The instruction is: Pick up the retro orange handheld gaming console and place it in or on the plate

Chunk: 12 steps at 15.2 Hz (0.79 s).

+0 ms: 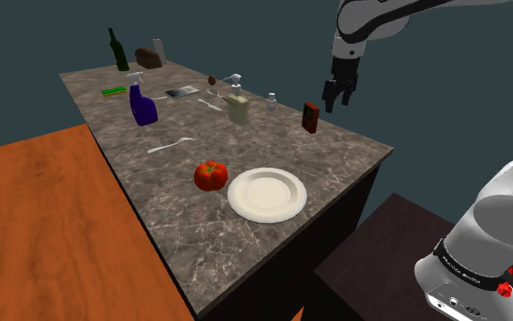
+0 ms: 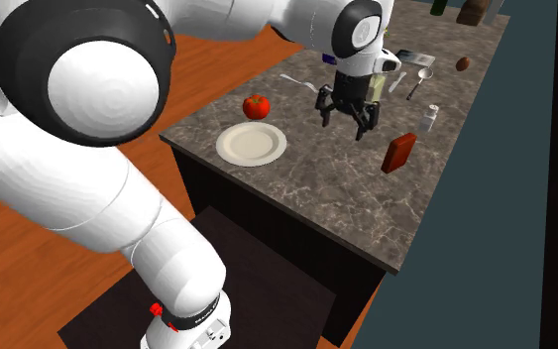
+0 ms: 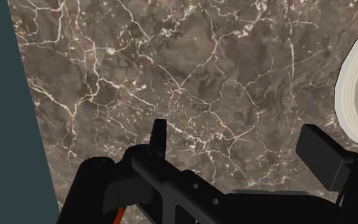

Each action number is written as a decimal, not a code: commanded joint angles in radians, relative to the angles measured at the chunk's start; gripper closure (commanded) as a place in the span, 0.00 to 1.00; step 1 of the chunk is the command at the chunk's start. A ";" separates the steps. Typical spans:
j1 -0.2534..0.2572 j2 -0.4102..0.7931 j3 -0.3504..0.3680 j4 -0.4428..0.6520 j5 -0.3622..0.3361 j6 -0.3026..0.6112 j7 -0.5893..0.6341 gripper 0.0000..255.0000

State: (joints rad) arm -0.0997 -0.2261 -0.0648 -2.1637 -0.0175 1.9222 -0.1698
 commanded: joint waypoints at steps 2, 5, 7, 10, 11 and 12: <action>-0.011 0.115 -0.018 0.086 0.005 0.029 -0.021 0.00; -0.024 0.228 -0.035 0.183 0.015 0.043 -0.044 0.00; -0.035 0.304 -0.045 0.254 0.024 0.047 -0.059 0.00; -0.052 0.420 -0.056 0.372 0.040 0.043 -0.080 0.00; -0.059 0.459 -0.059 0.415 0.046 0.039 -0.087 0.00; -0.066 0.499 -0.062 0.460 0.052 0.033 -0.094 0.00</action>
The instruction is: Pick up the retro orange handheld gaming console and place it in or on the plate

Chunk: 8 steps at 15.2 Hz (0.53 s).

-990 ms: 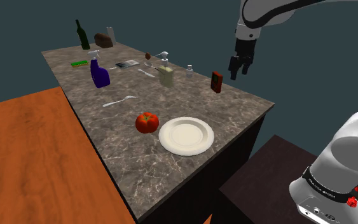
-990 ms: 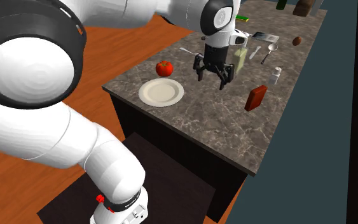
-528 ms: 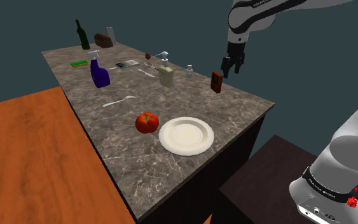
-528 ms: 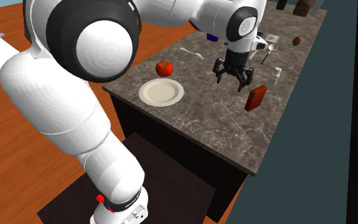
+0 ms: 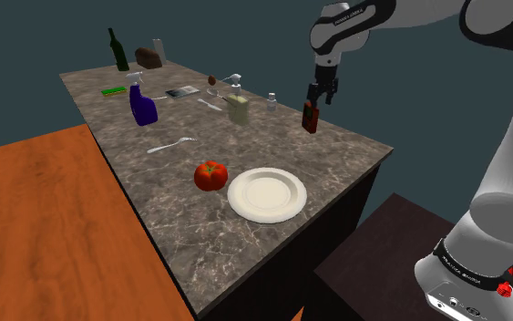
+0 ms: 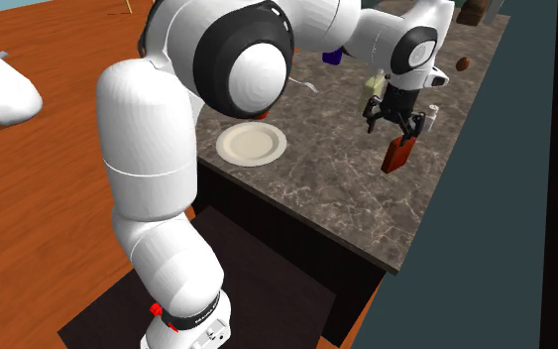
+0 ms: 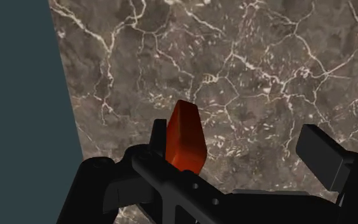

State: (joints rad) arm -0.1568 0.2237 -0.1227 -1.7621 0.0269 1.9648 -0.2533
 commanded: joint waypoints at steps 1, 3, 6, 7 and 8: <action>-0.016 0.090 -0.006 0.105 0.013 -0.016 -0.016 0.00; -0.025 0.135 -0.008 0.158 0.020 -0.025 -0.023 0.00; -0.025 0.144 -0.007 0.131 0.021 0.012 -0.024 0.00; -0.025 0.148 -0.006 0.123 0.022 0.023 -0.024 0.00; -0.025 0.152 -0.006 0.114 0.023 0.035 -0.024 0.00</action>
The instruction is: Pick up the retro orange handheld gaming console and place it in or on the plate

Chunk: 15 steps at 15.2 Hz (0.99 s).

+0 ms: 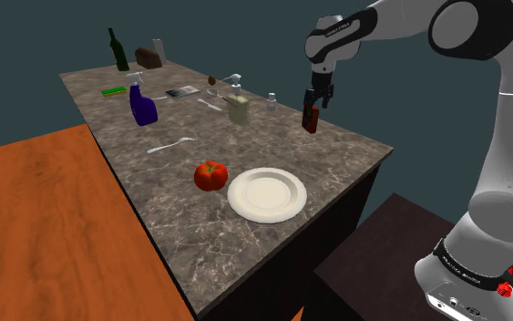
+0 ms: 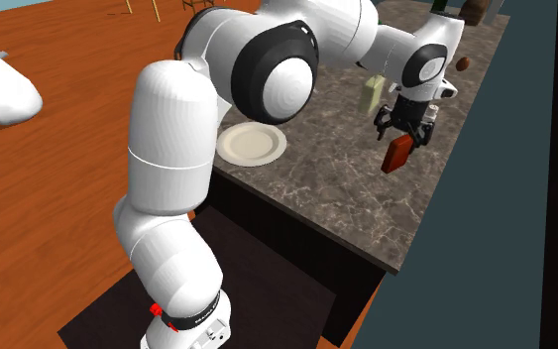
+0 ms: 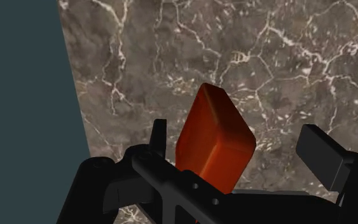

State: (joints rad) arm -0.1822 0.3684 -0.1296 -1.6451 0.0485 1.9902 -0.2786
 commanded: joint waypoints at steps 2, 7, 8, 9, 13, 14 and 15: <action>0.000 0.017 0.002 -0.023 0.003 0.040 0.000 0.00; 0.000 0.017 0.002 -0.023 0.003 0.040 0.000 0.00; 0.000 0.017 0.002 -0.023 0.003 0.040 0.000 0.00; 0.000 0.017 0.002 -0.023 0.003 0.040 0.000 0.00; 0.000 0.017 0.002 -0.023 0.003 0.040 0.000 1.00; 0.000 0.017 0.002 -0.023 0.003 0.040 0.000 1.00; 0.000 0.017 0.002 -0.023 0.003 0.040 0.000 1.00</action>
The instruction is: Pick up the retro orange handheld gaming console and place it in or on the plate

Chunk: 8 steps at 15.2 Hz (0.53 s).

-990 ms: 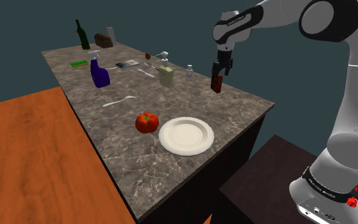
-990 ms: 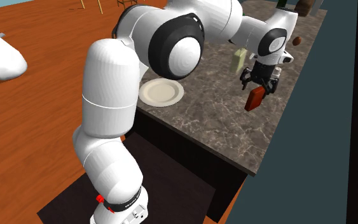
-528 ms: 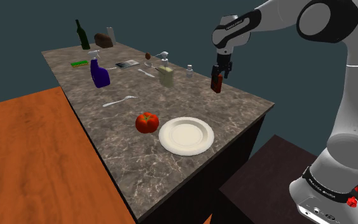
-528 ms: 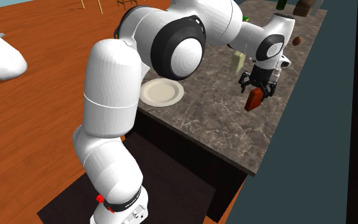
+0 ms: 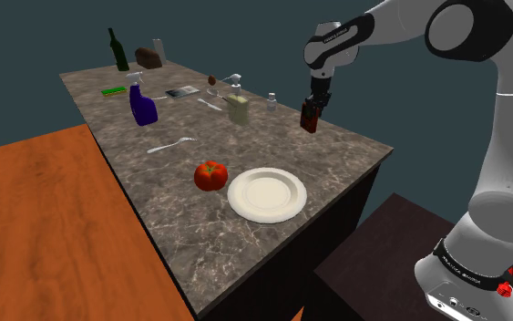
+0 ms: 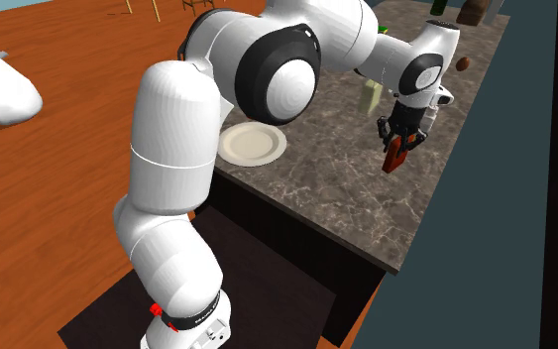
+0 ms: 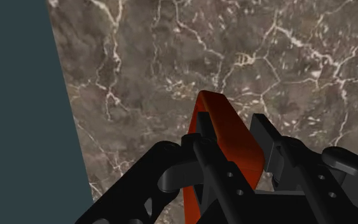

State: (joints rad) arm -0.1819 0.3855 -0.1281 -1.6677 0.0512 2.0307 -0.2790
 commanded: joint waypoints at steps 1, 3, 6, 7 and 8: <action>0.000 0.000 0.000 0.000 0.000 0.000 0.000 1.00; 0.000 0.000 0.000 -0.001 0.000 0.000 0.000 1.00; 0.000 -0.004 0.000 0.007 -0.001 -0.012 0.000 1.00; 0.000 -0.009 -0.001 0.014 -0.002 -0.023 0.001 1.00; 0.000 -0.013 -0.001 0.021 -0.002 -0.035 0.001 1.00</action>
State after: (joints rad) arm -0.1817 0.3772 -0.1287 -1.6516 0.0498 2.0056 -0.2781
